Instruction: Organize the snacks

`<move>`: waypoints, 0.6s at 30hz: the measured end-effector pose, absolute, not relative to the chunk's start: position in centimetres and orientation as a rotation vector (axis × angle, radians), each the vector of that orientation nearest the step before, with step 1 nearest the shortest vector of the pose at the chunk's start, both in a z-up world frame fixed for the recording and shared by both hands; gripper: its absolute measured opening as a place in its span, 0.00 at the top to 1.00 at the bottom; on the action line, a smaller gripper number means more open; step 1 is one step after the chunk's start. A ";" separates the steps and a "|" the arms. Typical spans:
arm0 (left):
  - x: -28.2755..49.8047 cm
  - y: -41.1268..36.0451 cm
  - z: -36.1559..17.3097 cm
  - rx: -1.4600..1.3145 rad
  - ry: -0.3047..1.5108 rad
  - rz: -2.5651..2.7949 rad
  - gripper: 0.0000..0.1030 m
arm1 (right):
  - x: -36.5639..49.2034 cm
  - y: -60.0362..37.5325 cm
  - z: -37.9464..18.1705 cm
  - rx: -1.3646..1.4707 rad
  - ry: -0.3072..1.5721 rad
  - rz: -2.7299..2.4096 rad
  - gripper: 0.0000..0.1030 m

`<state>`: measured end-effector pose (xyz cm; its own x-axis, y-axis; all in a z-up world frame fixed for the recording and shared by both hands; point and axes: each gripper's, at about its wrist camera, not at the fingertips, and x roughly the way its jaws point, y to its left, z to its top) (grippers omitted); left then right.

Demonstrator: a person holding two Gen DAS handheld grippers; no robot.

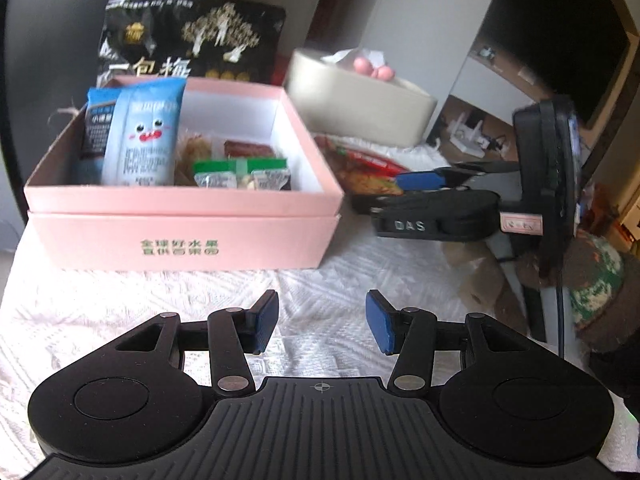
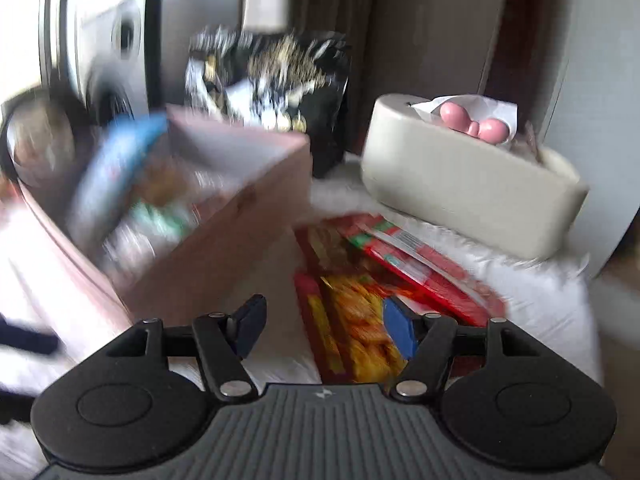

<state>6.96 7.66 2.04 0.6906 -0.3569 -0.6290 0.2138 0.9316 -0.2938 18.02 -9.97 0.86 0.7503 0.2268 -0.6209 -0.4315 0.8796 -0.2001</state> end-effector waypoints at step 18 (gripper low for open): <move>7.4 4.1 3.0 -0.163 0.800 -0.353 0.48 | 10.7 -16.5 3.3 -0.293 0.641 0.455 0.97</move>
<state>7.43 4.11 3.01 0.6424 -0.3689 -0.6717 0.2471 0.9294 -0.2740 10.66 -16.46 3.26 0.7086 0.3148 -0.6315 -0.4917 0.8622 -0.1220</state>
